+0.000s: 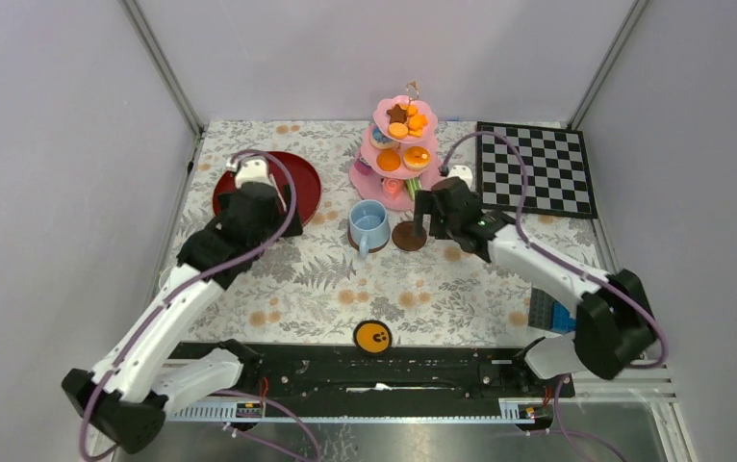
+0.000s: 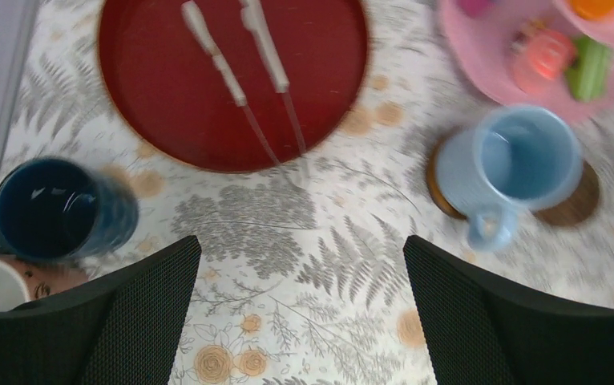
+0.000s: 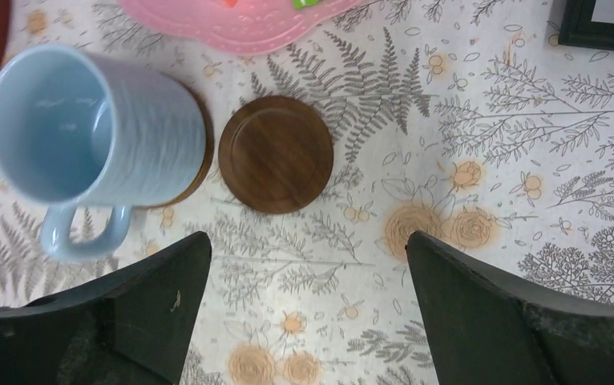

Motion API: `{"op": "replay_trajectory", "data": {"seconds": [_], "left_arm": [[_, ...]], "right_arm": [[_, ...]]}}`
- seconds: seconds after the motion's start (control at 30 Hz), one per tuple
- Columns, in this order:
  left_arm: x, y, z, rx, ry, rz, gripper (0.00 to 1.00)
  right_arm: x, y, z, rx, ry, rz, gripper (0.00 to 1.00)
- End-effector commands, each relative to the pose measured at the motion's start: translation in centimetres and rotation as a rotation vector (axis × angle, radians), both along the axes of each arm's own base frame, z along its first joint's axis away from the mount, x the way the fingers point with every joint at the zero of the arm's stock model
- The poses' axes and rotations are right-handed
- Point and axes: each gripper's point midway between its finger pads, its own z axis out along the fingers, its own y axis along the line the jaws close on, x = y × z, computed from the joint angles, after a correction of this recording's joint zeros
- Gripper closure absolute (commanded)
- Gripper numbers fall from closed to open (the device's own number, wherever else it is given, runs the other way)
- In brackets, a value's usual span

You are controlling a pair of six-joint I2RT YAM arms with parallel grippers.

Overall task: Serve the afternoon tea
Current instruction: Pick up the cup from the corner of the board.

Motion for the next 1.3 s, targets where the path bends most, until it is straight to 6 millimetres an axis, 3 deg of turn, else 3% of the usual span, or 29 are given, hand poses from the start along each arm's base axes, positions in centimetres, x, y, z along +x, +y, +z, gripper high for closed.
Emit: {"op": "replay_trajectory", "data": {"seconds": [0.0, 0.17, 0.3, 0.4, 0.6, 0.77, 1.07, 1.17, 1.27], "left_arm": [[2.8, 3.7, 0.5, -0.199, 0.033, 0.255, 0.01], [4.3, 9.3, -1.3, -0.329, 0.134, 0.485, 0.01], [3.4, 13.2, -3.4, -0.434, 0.202, 0.632, 0.01], [3.0, 15.0, -4.5, -0.47, 0.206, 0.658, 0.01], [4.5, 17.3, -6.2, -0.451, 0.281, 0.68, 0.05], [2.2, 21.2, -5.4, -0.343, 0.218, 0.886, 0.12], [0.0, 24.3, -6.9, -0.266, 0.211, 0.993, 0.22], [2.1, 24.0, -7.9, -0.266, 0.223, 0.889, 0.23], [3.6, 23.6, -8.7, -0.289, 0.256, 0.833, 0.33]], "right_arm": [[-2.6, -0.1, 0.5, 0.053, -0.024, 0.106, 0.0], [-5.4, -2.1, -0.4, 0.05, -0.032, 0.117, 0.0], [-7.1, -2.6, -0.3, 0.085, -0.047, 0.133, 0.0], [-7.9, -2.4, -0.4, 0.114, -0.043, 0.155, 0.0], [-8.9, -2.1, -0.7, 0.134, -0.025, 0.197, 0.0], [-9.2, -1.8, -0.7, 0.149, -0.018, 0.211, 0.0], [-9.4, -1.2, -1.0, 0.168, 0.0, 0.239, 0.0], [-9.5, -1.1, -1.1, 0.17, 0.002, 0.242, 0.0], [-9.5, -1.2, -1.1, 0.168, 0.001, 0.241, 0.0]]}}
